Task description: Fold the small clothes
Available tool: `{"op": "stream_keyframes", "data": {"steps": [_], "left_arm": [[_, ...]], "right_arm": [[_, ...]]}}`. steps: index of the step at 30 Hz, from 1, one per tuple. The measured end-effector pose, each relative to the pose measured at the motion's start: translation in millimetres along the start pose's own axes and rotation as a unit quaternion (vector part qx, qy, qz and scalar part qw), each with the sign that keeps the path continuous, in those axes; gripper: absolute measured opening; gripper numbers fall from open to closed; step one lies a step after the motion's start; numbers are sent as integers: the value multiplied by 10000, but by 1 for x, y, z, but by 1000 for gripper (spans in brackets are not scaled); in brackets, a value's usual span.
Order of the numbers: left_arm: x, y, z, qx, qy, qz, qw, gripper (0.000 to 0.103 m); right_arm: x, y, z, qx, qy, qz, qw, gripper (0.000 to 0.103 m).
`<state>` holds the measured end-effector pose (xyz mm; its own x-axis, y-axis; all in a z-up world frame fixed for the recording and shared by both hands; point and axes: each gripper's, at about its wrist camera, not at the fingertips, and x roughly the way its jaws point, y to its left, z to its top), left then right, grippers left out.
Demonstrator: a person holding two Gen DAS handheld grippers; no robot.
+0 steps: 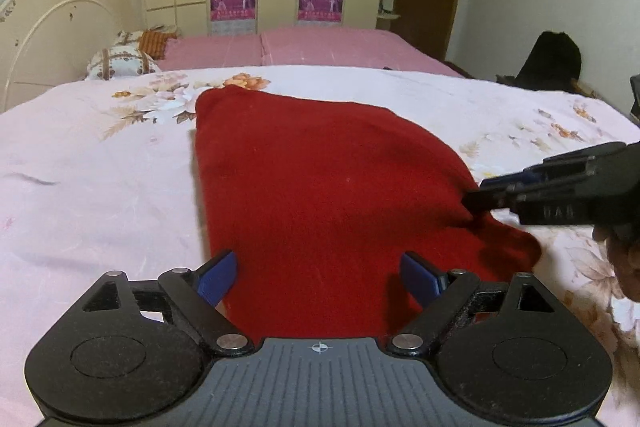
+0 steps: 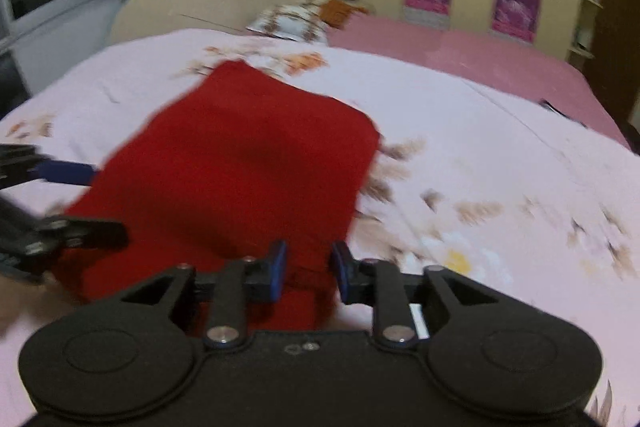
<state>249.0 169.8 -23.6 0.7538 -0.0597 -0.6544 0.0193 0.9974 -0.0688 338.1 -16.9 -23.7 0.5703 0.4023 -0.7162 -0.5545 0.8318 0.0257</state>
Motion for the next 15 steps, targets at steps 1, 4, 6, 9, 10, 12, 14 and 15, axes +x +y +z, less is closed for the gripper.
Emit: {"op": "stream_keyframes", "data": {"steps": [1,4,6,9,10,12,14,15], "left_arm": [[-6,0,-4,-41,-39,11,10000,87],[-12,-1,-17,-145,65,176,9997,87],[-13,-1,-29,-293,213,243,9990,87],[-18,-6,-46,-258,423,295,9983,87],[-20,-9,-53,-184,494,396,9978,87],[-32,-14,-64,-138,502,418,9978,87],[-50,-18,-68,-207,427,362,9982,87],[-61,-20,-69,-212,348,368,9985,87]], "right_arm": [[-9,1,0,15,-90,-31,10000,26],[-35,10,-9,-10,-311,133,9994,30],[-31,18,-19,-142,-62,155,9998,28],[-24,20,-42,-119,211,69,9997,29],[-28,18,-46,-33,193,79,9998,29],[-38,16,-48,73,214,54,9997,32],[-57,16,-47,143,116,75,9998,33],[-69,16,-49,170,8,124,9998,35]]}}
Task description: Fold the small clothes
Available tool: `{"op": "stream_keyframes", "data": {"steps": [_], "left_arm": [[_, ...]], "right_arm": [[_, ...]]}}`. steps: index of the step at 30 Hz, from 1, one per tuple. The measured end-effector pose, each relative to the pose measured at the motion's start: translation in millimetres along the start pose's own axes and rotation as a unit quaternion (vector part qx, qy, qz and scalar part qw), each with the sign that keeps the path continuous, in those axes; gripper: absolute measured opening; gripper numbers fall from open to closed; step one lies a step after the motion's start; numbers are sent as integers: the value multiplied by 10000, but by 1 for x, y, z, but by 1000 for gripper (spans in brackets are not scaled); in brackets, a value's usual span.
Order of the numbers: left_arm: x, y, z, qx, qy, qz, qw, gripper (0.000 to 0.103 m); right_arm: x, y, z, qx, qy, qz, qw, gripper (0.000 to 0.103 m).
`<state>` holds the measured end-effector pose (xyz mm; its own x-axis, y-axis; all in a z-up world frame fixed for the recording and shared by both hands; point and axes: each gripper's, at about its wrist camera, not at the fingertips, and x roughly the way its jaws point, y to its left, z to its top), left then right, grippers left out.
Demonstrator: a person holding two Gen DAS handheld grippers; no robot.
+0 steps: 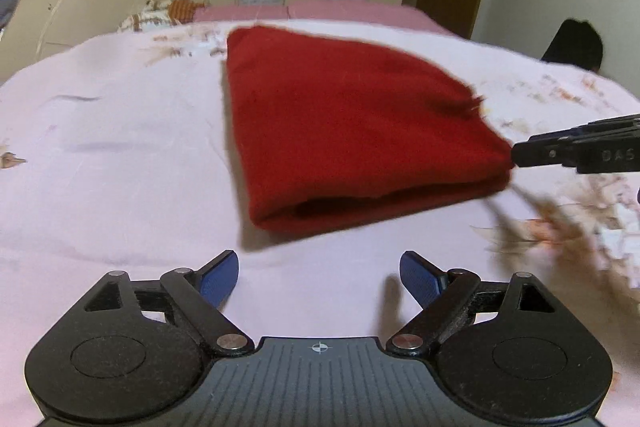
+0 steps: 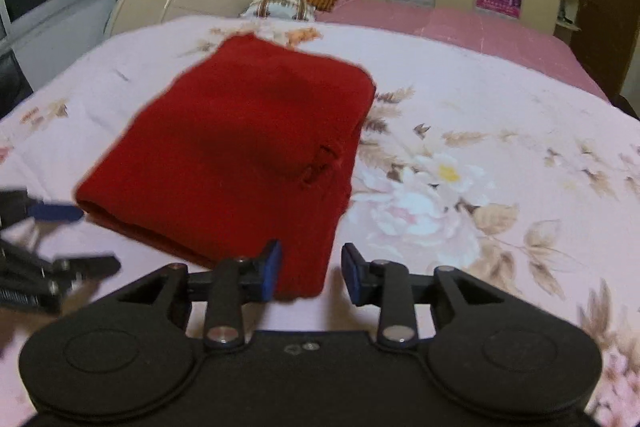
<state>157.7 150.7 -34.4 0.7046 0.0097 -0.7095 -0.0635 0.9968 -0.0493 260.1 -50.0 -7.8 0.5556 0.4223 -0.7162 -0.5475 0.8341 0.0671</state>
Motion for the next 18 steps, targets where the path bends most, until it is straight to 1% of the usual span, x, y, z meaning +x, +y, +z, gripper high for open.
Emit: {"op": "stream_keyframes", "data": {"steps": [1,2,3,4,5,6,7,8,9,12,15,18], "left_arm": [[-12,-3,-1,5,-81,21,10000,88],[-22,-5,-1,10,-131,38,9999,88],[-34,-8,0,25,-187,55,9998,88],[-47,-13,0,50,-261,83,9996,88],[-57,-15,1,69,-309,102,9994,89],[-70,-20,1,108,-356,120,9992,100],[-81,-24,0,148,-413,127,9990,103],[-93,-28,-2,184,-508,119,9985,103],[-102,-31,-3,204,-556,112,9982,103],[-128,-41,-10,252,-618,151,9977,103],[-146,-47,-13,177,-672,265,9972,103],[-162,-51,-18,68,-794,233,9966,103]], "right_arm": [[-16,0,-2,30,-125,-5,9999,37],[-26,2,-3,62,-208,-45,9998,42],[-38,3,-6,111,-282,-65,9995,51],[-53,4,-10,188,-349,-62,9992,57],[-65,4,-13,257,-393,-76,9989,72],[-76,6,-17,318,-429,-112,9985,80],[-88,8,-22,371,-452,-135,9982,80],[-99,10,-27,441,-455,-169,9978,82],[-110,11,-32,549,-471,-188,9972,87],[-133,14,-43,820,-506,-240,9951,94],[-148,21,-49,882,-529,-218,9945,96],[-164,33,-51,853,-729,-241,9934,96]]}}
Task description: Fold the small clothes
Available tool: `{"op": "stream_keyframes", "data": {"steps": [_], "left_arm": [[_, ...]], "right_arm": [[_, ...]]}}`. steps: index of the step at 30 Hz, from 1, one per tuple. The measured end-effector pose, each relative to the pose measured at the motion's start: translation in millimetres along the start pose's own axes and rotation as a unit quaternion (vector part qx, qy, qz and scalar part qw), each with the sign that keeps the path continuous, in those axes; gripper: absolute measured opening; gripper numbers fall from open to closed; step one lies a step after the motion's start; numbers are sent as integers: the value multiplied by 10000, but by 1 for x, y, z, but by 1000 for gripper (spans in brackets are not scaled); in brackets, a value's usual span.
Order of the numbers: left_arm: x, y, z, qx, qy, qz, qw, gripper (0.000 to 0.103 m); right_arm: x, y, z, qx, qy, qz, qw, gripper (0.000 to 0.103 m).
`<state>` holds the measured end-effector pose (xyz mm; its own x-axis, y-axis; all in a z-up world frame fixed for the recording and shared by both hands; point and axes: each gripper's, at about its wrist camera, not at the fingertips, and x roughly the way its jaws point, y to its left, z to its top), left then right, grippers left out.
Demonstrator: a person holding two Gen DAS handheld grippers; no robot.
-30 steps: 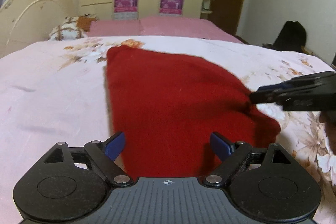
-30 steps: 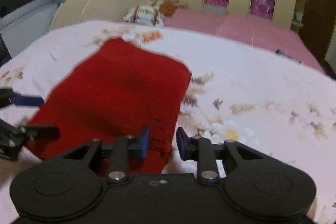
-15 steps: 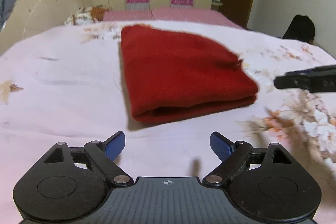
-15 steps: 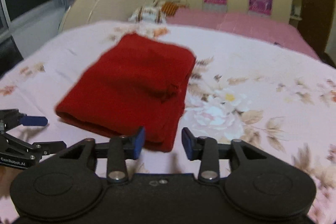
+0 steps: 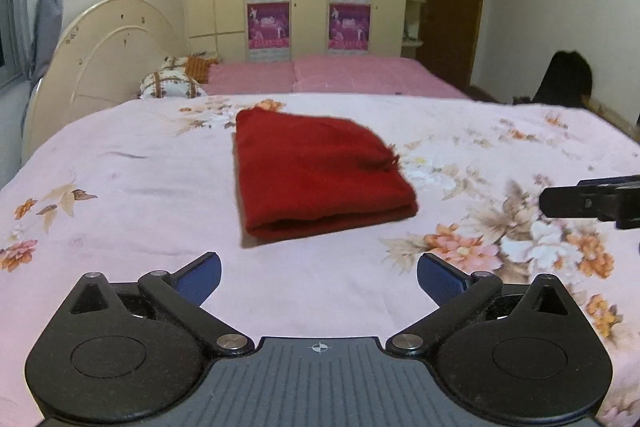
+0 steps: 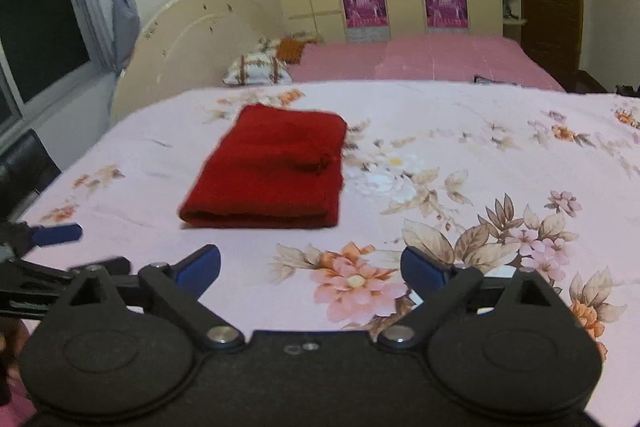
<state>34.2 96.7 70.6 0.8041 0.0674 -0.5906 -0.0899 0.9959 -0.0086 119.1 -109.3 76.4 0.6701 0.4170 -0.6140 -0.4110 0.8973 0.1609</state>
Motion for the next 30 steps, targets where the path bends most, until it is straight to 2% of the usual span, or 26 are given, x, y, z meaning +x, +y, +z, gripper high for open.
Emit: {"op": "stream_keyframes", "data": {"steps": [8,16,30], "left_arm": [[-23,0,-6,-97,-168,29,9998,103],[-34,15,-20,-504,-131,287,9982,103],[-40,3,-16,-431,-198,253,9986,103]], "right_arm": [[-16,22,3,-261,-329,15,9991,98],[-11,32,-2,-287,-388,22,9988,99],[-17,30,-9,-241,-485,-29,9985,99]]}}
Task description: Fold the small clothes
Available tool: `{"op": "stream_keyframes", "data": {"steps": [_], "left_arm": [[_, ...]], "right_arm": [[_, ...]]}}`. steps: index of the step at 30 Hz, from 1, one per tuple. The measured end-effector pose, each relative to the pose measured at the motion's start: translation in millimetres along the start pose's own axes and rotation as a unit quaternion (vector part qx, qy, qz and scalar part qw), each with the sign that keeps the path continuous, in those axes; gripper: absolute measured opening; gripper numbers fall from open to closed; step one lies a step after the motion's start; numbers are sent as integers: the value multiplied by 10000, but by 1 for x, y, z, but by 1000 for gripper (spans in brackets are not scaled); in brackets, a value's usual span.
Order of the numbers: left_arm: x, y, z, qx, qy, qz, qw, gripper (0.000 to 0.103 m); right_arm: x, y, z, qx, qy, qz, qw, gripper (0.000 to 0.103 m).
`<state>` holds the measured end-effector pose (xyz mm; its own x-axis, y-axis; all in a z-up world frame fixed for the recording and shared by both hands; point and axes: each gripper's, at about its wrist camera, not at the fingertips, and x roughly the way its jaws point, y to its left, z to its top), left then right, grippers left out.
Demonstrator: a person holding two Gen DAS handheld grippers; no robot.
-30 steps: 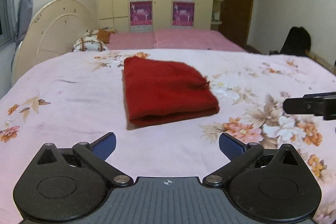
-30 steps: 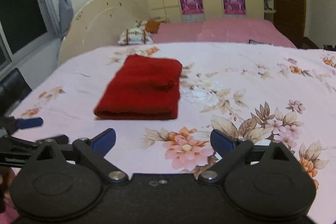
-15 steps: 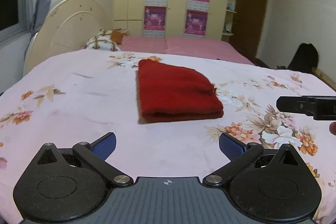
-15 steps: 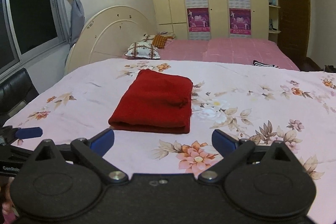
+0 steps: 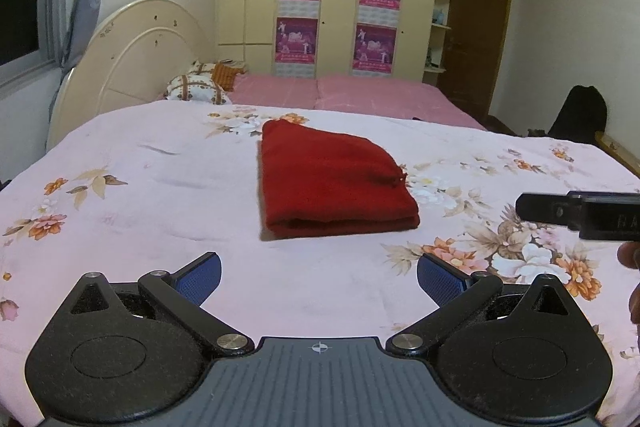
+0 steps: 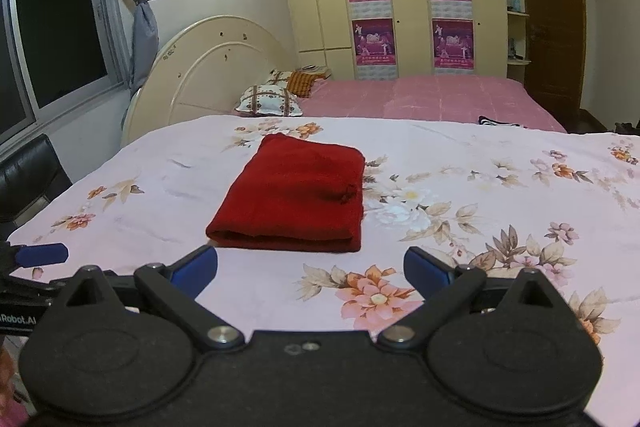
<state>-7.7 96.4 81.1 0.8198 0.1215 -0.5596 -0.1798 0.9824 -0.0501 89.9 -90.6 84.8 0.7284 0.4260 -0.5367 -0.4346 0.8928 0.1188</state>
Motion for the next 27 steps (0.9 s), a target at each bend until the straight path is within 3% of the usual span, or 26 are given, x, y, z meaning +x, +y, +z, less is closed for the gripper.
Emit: {"op": "stream_keyframes", "data": {"steps": [27], "left_arm": [[8,-8,7,96,-66,-98,9999,103]], "right_arm": [[-2,-11,4,67,-41,-164,9998,100]]}}
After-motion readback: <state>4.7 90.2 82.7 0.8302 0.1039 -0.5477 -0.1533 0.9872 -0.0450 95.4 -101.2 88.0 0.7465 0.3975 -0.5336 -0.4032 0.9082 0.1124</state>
